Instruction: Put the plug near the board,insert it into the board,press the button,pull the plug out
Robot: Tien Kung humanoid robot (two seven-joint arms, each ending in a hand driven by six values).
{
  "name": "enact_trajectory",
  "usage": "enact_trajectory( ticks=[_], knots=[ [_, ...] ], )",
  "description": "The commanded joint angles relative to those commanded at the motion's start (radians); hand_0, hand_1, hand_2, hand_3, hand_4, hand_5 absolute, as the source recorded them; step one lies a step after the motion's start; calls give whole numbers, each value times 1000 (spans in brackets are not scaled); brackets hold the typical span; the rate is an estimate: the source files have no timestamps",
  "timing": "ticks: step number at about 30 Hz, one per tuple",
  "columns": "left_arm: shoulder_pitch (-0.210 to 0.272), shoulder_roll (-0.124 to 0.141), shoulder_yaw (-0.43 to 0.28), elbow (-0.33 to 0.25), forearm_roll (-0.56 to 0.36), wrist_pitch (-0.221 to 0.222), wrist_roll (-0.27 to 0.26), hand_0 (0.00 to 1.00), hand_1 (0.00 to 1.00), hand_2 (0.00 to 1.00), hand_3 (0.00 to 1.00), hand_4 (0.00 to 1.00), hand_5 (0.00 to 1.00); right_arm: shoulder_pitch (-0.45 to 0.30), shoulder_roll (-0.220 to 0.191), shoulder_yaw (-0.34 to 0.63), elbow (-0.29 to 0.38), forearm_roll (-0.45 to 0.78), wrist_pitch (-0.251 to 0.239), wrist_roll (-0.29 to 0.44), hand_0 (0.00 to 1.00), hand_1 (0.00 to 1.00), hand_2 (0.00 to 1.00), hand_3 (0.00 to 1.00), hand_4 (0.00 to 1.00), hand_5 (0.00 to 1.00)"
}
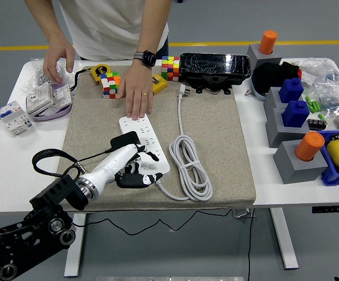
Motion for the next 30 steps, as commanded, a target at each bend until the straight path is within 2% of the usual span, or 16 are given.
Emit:
enact_trajectory(
  ticks=[4,5,7,13,19,30],
  knots=[
    [-2,-5,4,14,45,-23,53,85,67,145,722,795,361,0,1,-1,0,0,1,0,580,671,683,616,979,520],
    [-2,-5,5,15,48,-27,61,79,69,140,788,800,364,-1,1,0,0,0,1,0,581,672,683,616,980,520],
    [-2,-5,7,19,56,-34,73,79,69,140,788,800,364,-1,1,-1,0,0,1,0,581,672,683,616,980,520],
    [-4,-5,9,19,47,-49,79,80,71,139,784,798,365,-1,0,-1,0,1,1,0,581,672,683,617,980,520],
    [-5,-4,10,9,36,-39,53,79,70,139,779,806,373,1,0,1,1,0,0,0,581,671,683,617,980,520],
    [-7,-4,20,20,29,-49,60,70,66,136,766,818,390,0,0,-1,1,1,1,0,583,671,683,617,981,520]
  ],
)
